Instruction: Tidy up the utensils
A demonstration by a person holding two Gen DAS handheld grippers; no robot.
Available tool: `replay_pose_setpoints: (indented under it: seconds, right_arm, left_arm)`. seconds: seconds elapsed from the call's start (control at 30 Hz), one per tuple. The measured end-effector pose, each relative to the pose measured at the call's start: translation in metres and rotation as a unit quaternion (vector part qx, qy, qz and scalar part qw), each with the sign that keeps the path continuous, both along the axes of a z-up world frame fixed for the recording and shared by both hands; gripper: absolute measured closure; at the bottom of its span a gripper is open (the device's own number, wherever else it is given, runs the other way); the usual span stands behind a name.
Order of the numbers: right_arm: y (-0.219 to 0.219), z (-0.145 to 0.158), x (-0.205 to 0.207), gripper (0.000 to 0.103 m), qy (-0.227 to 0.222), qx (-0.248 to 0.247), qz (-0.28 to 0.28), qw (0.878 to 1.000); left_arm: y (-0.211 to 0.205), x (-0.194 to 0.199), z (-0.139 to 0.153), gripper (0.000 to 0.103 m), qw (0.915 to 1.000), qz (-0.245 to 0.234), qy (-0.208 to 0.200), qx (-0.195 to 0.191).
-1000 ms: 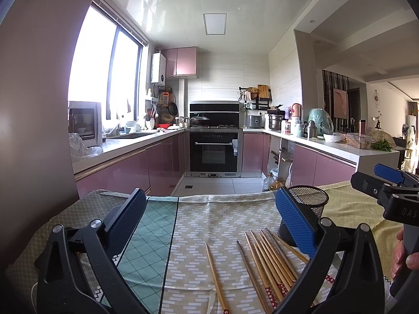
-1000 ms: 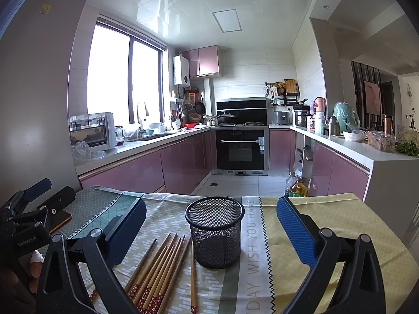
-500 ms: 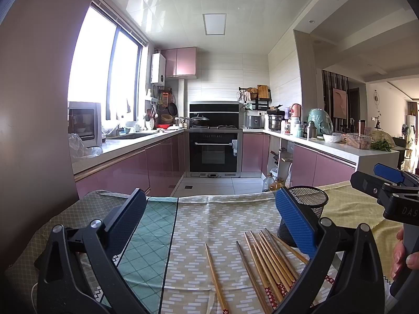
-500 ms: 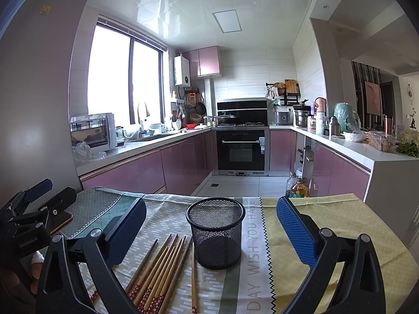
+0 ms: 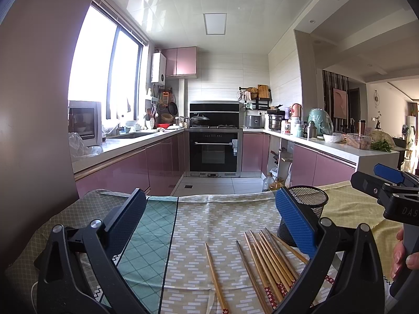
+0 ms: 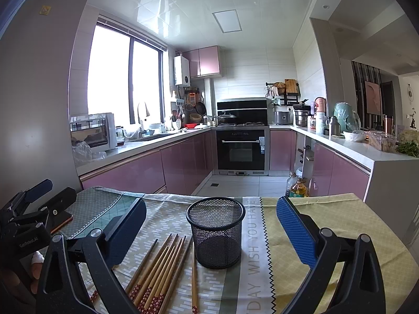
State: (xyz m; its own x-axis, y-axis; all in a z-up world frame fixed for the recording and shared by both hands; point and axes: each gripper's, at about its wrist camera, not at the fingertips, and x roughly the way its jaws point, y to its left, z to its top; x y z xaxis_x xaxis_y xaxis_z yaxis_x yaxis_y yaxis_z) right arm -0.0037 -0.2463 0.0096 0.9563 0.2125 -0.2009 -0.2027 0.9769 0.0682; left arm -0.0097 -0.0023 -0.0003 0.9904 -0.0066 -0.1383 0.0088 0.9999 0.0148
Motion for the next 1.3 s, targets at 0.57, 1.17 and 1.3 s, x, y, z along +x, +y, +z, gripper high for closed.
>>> replay_pose_setpoints:
  seconds: [0.57, 1.17, 1.3]
  right_arm:
    - [-0.0008, 0.0003, -0.0009, 0.007, 0.001, 0.001, 0.002, 1.000]
    - [0.0005, -0.0012, -0.0035, 0.007, 0.003, 0.005, 0.005, 1.000]
    - [0.0004, -0.0012, -0.0033, 0.007, 0.004, 0.005, 0.006, 1.000]
  left_arm:
    - [0.0004, -0.0001, 0.0003, 0.006, 1.0000, 0.000, 0.001, 0.000]
    - [-0.0026, -0.0017, -0.0060, 0.006, 1.0000, -0.002, 0.008, 0.000]
    - [-0.0022, -0.0006, -0.0049, 0.006, 0.9999, -0.004, 0.011, 0.000]
